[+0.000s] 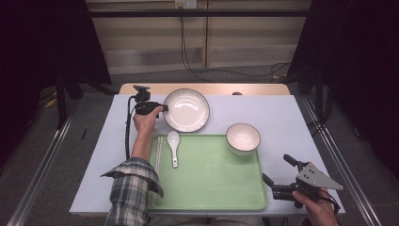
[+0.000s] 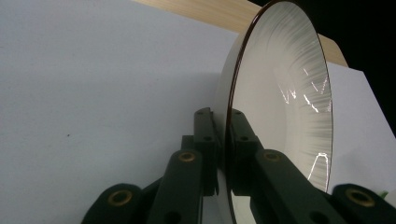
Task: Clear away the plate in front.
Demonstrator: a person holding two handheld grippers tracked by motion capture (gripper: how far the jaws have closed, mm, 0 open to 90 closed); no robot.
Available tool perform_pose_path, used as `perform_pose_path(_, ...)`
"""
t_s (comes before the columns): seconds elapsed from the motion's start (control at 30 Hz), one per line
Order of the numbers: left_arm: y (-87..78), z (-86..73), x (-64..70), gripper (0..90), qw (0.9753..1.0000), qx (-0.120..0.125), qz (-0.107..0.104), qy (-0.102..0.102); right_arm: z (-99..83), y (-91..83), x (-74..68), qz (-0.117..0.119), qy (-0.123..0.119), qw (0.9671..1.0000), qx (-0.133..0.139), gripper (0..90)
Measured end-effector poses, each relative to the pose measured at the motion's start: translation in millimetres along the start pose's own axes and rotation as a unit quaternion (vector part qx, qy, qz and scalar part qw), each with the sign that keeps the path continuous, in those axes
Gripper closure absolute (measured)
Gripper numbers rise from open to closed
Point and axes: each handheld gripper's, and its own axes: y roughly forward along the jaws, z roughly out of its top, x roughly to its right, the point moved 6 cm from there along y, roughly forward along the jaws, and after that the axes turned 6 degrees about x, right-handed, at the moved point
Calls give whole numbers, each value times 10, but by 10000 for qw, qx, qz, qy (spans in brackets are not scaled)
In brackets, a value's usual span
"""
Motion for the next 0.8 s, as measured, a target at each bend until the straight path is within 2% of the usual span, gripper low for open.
perform_pose_path(0.17,-44,37,14,851,10000,70,-42,-43,-3,10,2,14,18,10000,-32,7)
perform_pose_path(0.37,-131,69,32,851,9999,76,-14,79,0,3,0,10,10,10000,-6,7)
perform_pose_path(0.47,-190,91,50,852,9999,99,-63,83,1,1,0,-14,6,10000,-4,7)
perform_pose_path(0.57,-259,123,70,852,9997,106,-64,201,-3,-1,6,-16,9,10000,-16,7)
perform_pose_path(0.8,-349,146,109,852,9994,179,-100,284,4,-12,-1,-23,6,10000,-1,7)
